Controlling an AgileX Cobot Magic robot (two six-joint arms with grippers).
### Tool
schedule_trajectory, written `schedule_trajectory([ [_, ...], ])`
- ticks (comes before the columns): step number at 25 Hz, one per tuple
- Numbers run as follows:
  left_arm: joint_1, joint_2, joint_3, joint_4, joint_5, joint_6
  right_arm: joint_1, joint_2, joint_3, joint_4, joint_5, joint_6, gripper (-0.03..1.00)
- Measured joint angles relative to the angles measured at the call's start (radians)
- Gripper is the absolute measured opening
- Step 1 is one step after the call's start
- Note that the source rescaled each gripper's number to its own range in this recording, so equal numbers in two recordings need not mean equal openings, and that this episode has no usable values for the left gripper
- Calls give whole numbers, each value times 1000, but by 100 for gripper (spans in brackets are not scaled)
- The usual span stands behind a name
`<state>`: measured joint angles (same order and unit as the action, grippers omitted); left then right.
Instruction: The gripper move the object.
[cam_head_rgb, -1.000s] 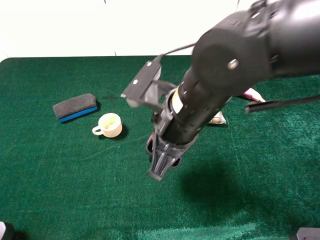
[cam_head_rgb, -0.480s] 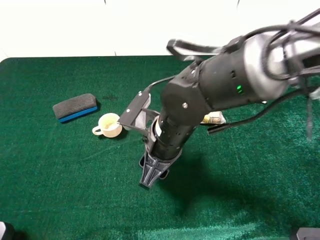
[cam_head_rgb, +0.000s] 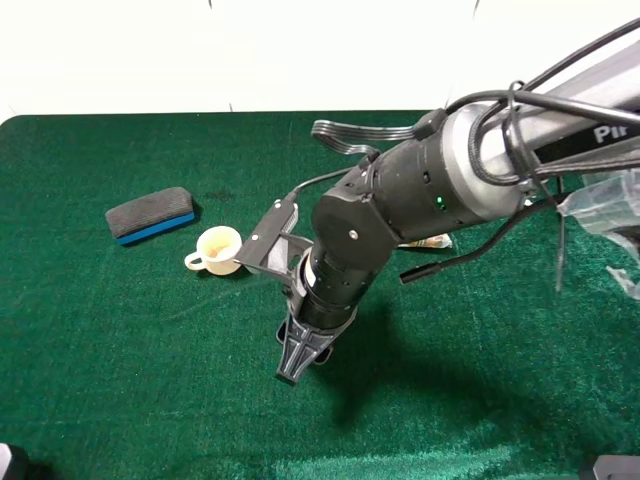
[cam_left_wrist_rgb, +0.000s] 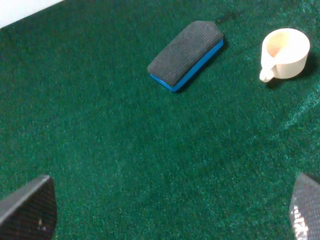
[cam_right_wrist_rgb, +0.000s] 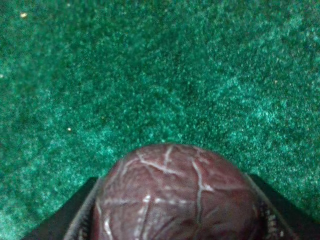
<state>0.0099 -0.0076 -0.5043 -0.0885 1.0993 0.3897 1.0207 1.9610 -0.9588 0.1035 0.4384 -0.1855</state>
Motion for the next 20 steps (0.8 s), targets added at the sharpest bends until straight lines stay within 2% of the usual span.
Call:
schedule_trajectory([
  [20,0,0,0,0,0,0,0,1,0,4,-21,0,2],
])
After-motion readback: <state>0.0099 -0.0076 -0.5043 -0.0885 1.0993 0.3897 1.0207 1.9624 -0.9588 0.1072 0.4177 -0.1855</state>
